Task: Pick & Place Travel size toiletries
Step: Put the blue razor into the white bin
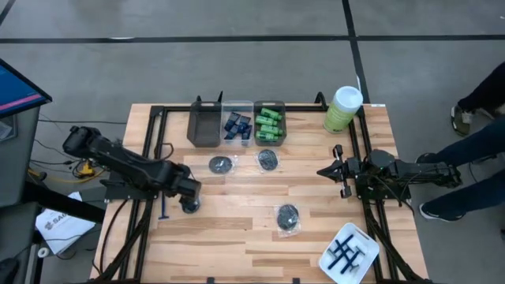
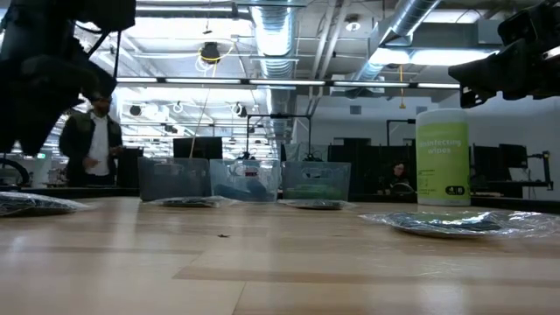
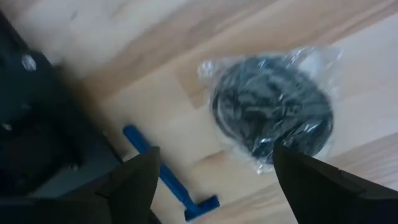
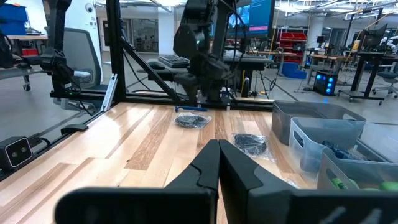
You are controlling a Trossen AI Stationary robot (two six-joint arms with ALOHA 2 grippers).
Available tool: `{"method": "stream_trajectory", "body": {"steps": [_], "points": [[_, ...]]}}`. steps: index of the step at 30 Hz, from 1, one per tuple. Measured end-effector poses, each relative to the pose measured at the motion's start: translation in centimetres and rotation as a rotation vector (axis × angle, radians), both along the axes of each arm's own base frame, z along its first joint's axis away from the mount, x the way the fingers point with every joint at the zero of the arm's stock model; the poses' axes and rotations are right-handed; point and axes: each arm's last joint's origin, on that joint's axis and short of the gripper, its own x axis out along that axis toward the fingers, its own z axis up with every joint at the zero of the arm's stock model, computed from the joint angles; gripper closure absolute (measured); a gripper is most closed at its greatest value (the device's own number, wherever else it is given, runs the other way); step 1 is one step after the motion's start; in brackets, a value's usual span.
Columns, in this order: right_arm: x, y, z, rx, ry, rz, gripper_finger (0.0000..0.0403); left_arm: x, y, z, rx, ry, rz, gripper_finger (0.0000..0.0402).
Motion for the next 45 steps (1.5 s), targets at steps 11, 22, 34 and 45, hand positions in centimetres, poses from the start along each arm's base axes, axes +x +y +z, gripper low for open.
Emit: {"method": "stream_trajectory", "body": {"steps": [11,22,34,45], "points": [[0.0,0.0,0.0,0.0,0.0,0.0,0.0403,-0.5,-1.4,-2.3,-0.13,0.197,0.009,0.0096],[0.0,0.0,0.0,0.0,0.0,0.0,0.0403,-1.9,-3.0,-2.2,-0.25,0.248,-0.058,0.0096],[0.0,0.0,0.0,0.0,-0.001,0.0,0.0403,-1.9,-3.2,-3.5,-0.243,0.18,-0.063,0.0096],[0.0,0.0,0.0,0.0,0.0,0.0,0.0403,-2.7,-2.9,-5.5,-0.259,0.17,-0.066,0.0096]]}}
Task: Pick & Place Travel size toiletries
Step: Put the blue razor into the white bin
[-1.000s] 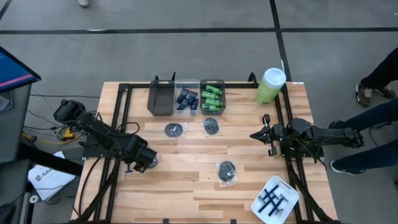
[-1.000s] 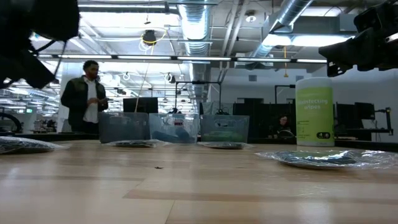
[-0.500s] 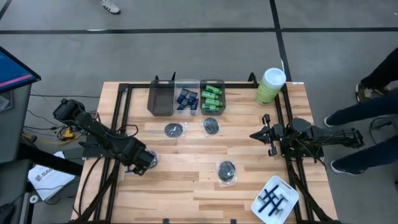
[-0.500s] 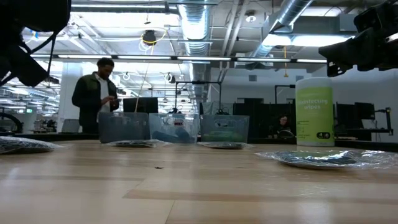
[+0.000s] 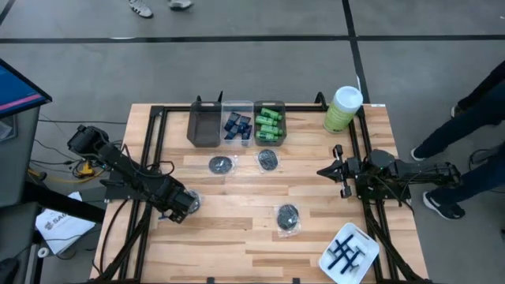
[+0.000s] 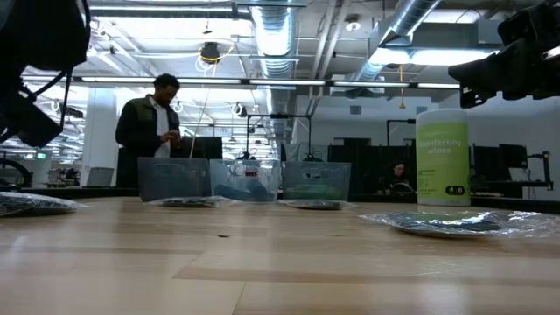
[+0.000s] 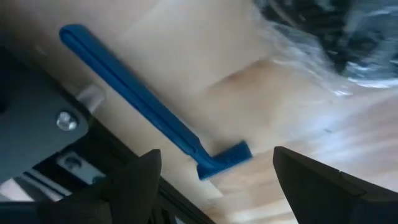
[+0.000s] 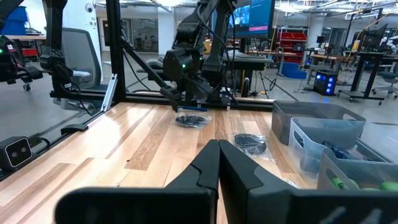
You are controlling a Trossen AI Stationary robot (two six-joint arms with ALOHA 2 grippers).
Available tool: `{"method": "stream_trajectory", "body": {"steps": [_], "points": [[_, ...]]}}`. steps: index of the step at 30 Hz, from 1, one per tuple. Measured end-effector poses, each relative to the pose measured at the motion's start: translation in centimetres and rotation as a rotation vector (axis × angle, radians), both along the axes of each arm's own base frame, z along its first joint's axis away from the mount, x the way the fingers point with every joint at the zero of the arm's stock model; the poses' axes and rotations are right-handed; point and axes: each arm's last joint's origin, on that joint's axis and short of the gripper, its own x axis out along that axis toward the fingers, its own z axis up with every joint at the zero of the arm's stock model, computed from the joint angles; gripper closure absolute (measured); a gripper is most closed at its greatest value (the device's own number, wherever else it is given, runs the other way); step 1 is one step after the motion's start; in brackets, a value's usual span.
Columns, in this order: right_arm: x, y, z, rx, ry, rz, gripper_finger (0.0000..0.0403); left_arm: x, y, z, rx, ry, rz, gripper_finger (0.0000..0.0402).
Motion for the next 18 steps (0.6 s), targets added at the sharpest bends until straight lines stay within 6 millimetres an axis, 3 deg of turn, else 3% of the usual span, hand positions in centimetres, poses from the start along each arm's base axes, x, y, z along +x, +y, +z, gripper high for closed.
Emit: {"method": "stream_trajectory", "body": {"steps": [12,18], "points": [[0.0,0.0,0.0,0.0,0.0,0.0,0.0403,0.8,-0.5,-1.2,-0.091,-0.138,0.002,0.0099],[0.0,0.0,0.0,0.0,0.0,0.0,0.0403,0.9,-0.5,-1.2,-0.092,-0.161,0.001,0.0147]]}}
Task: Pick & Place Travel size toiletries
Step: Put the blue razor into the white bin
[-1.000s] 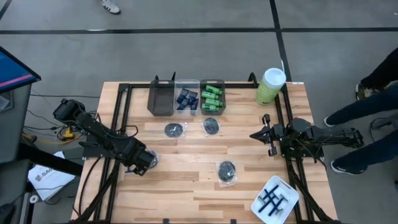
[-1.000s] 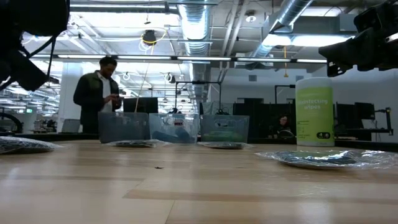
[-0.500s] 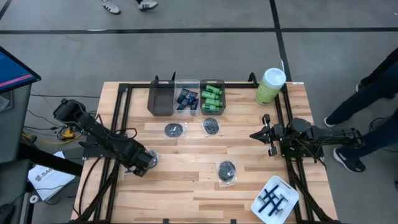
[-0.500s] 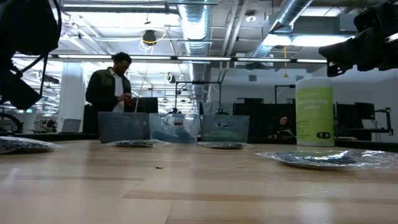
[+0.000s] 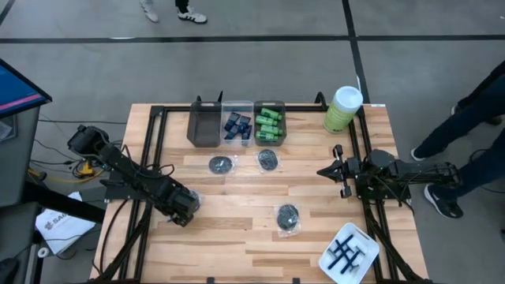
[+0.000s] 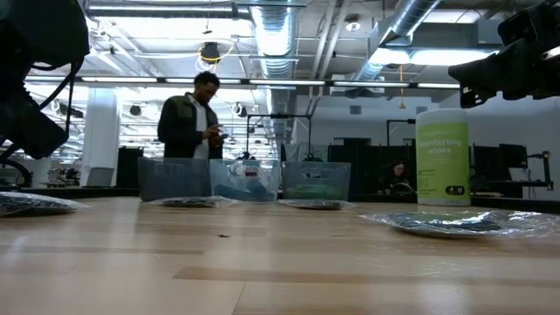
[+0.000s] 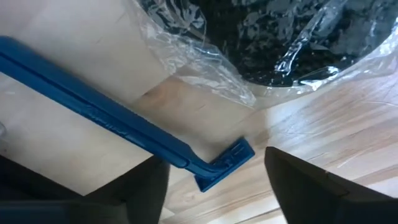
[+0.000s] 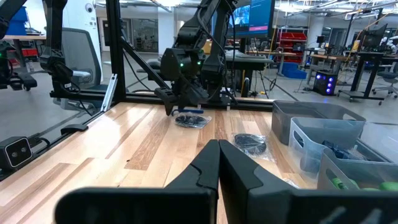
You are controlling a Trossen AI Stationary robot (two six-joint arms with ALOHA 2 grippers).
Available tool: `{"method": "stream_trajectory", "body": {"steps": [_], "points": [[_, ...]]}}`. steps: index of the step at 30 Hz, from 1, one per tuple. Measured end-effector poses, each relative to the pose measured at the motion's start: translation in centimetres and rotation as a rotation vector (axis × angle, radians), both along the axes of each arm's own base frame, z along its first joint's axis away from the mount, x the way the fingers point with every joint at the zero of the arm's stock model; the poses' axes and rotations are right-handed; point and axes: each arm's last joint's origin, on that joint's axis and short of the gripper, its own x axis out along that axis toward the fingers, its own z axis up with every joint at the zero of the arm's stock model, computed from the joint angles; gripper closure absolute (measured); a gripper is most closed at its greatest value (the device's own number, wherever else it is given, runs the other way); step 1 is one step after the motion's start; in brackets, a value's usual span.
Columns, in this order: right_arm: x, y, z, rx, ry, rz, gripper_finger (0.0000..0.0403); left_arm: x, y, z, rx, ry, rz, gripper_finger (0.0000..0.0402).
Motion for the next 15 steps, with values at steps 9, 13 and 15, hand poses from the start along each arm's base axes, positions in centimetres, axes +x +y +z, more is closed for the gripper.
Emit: {"method": "stream_trajectory", "body": {"steps": [9,13,15], "points": [[0.0,0.0,-0.01,0.0,0.0,0.0,0.0403,0.11,0.1,0.0,0.046,-0.028,0.006,0.0233],[0.0,0.0,0.01,0.0,0.0,0.0,0.0403,0.17,0.1,0.02,0.051,-0.037,0.007,0.0249],[0.0,0.0,0.0,0.0,0.0,0.0,0.0403,0.2,0.09,0.02,0.048,-0.04,0.005,0.0259]]}}
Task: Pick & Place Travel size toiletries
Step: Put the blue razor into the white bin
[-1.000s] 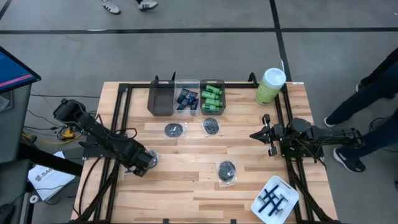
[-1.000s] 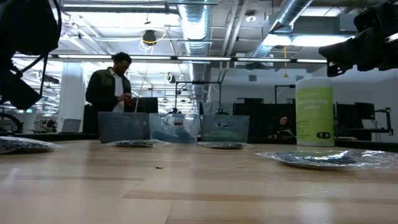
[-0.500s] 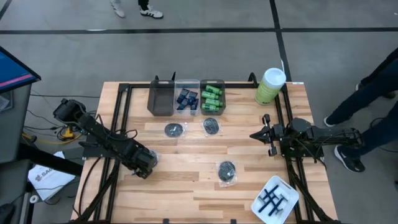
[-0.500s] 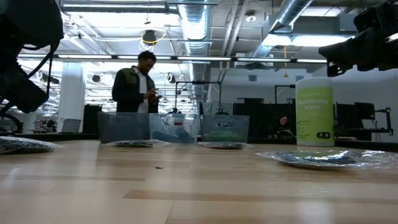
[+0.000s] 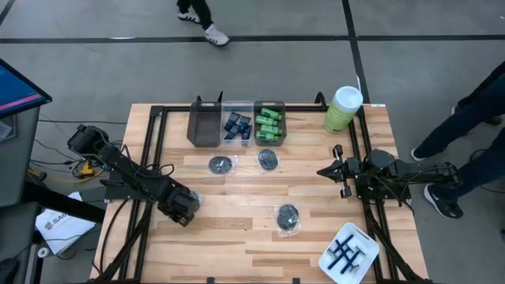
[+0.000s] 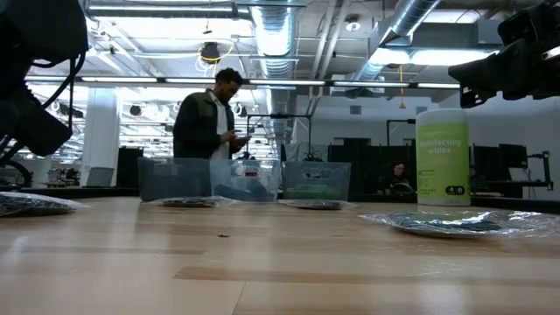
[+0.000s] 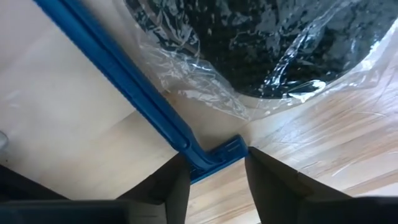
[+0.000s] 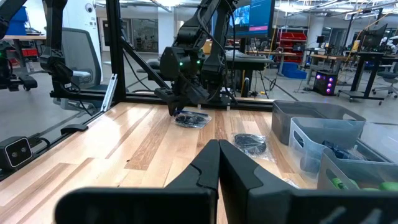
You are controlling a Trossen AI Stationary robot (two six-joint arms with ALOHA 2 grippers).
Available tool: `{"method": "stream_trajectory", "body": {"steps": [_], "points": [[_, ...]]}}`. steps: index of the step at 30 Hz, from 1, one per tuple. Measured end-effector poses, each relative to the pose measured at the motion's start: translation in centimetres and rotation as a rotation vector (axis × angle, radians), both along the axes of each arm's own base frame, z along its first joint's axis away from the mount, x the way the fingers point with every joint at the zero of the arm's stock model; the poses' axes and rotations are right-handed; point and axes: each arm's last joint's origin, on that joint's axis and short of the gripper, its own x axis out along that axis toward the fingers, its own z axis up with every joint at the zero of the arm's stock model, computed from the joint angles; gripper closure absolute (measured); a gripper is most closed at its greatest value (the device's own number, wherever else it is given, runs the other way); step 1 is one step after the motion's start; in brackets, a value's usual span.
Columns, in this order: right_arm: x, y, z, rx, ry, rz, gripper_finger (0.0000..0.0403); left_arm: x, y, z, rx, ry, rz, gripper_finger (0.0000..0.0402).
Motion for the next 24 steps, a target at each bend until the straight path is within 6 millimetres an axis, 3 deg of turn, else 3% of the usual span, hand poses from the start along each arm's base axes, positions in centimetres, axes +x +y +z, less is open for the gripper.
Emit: {"method": "stream_trajectory", "body": {"steps": [7,19,24], "points": [[0.0,0.0,0.0,0.0,0.0,-0.001,0.0403,0.3,-0.1,0.4,-0.01,-0.066,0.003,0.0289],[0.0,0.0,0.0,0.0,0.0,0.0,0.0403,-0.2,0.3,3.0,-0.056,-0.233,0.012,0.0337],[0.0,0.0,0.0,0.0,0.0,0.0,0.0403,0.4,-0.2,4.6,-0.158,-0.456,-0.172,0.0335]]}}
